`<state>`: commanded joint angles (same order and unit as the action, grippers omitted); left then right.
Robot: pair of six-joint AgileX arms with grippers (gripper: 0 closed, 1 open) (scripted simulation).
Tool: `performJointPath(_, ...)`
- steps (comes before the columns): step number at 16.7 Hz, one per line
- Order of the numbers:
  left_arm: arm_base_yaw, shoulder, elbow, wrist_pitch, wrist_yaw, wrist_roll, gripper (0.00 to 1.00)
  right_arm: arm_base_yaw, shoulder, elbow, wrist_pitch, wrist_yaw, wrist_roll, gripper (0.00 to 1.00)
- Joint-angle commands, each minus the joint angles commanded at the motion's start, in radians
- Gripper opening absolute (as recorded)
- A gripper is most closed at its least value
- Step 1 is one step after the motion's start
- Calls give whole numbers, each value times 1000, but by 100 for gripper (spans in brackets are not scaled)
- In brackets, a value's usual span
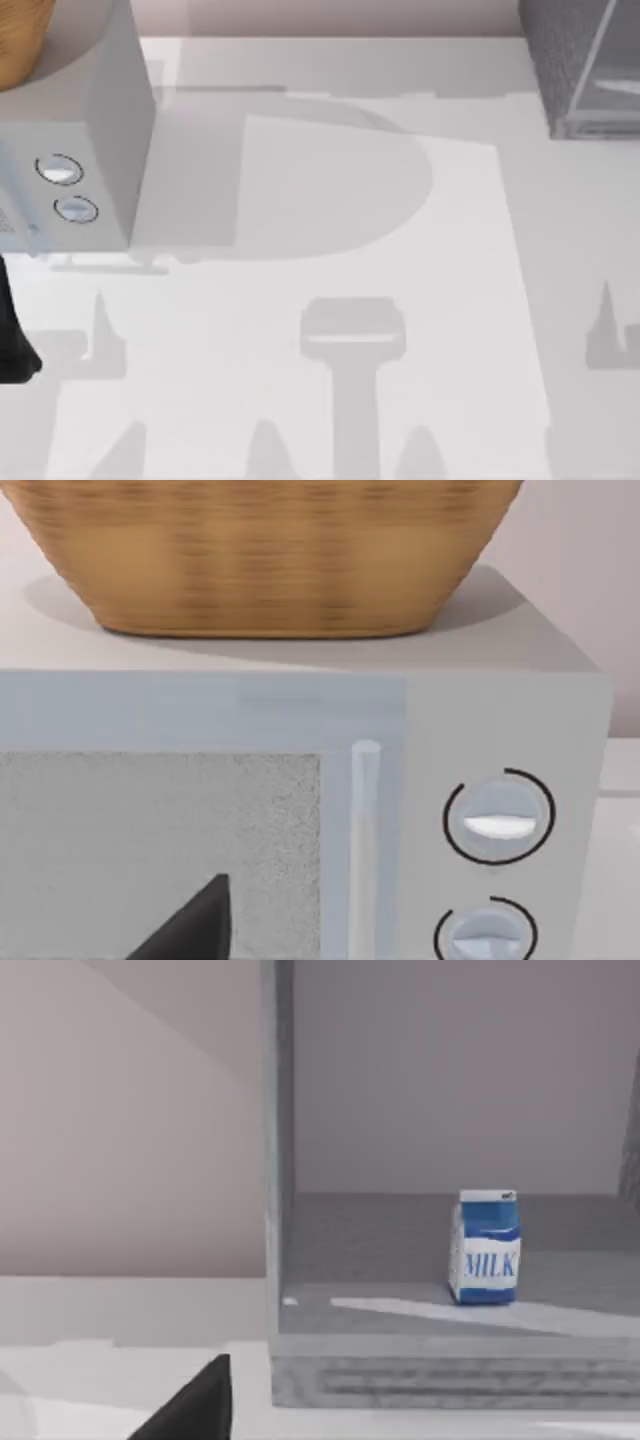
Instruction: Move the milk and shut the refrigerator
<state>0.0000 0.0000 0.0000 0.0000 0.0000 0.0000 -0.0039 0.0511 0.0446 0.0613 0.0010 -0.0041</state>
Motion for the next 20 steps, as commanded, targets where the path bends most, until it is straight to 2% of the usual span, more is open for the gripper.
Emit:
performJointPath(3,0,0,0,0,0,0,100,4,-51,-45,-61,-1,4,100)
performJointPath(9,0,0,0,0,0,0,100,4,-48,-42,-61,-1,4,100)
performJointPath(12,0,0,0,0,0,0,100,3,-95,-3,-125,-1,5,100)
performJointPath(15,0,0,0,0,0,0,100,3,-191,76,-283,0,5,100)
performJointPath(20,0,0,0,0,0,0,100,3,-411,257,-692,0,0,100)
